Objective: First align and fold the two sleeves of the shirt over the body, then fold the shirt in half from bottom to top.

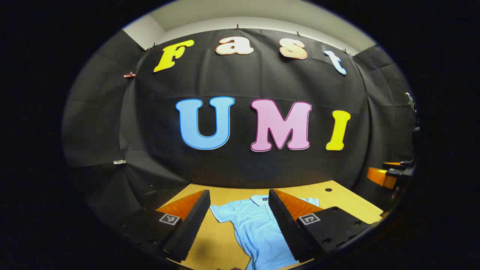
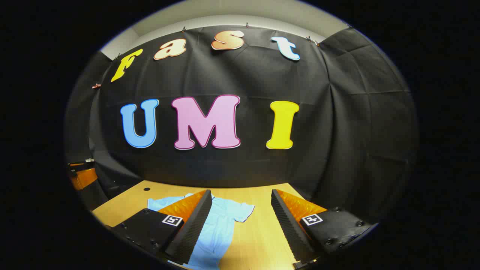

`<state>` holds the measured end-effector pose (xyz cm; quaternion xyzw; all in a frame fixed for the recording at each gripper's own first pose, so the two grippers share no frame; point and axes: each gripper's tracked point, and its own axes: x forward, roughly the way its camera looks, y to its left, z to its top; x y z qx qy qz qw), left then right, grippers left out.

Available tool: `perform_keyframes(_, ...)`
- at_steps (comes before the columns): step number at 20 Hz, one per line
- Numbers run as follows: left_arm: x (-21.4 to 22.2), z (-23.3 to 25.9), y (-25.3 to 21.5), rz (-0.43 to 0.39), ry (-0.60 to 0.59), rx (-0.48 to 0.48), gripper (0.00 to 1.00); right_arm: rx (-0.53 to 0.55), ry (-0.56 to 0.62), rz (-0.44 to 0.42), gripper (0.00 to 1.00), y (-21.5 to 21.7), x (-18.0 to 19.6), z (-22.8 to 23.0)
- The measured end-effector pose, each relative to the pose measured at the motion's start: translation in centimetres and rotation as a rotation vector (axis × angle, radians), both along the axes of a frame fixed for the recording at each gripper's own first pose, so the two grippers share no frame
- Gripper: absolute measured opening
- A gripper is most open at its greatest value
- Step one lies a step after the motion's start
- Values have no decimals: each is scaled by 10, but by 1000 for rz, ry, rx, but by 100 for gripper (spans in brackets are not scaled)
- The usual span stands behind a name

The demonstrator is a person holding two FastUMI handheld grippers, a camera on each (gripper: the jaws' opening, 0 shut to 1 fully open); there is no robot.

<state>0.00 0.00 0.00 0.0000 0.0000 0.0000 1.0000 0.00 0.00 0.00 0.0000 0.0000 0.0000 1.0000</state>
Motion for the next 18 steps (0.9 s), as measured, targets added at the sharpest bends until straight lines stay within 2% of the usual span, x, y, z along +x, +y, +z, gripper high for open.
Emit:
perform_keyframes(6,15,-1,17,3,4,-9,99,1,-21,6,99,17,3,12)
perform_keyframes(13,10,-6,2,-48,5,31,99,6,-28,-32,98,1,9,12)
perform_keyframes(18,9,-5,-10,-53,-4,45,99,1,3,-28,98,-5,20,2)
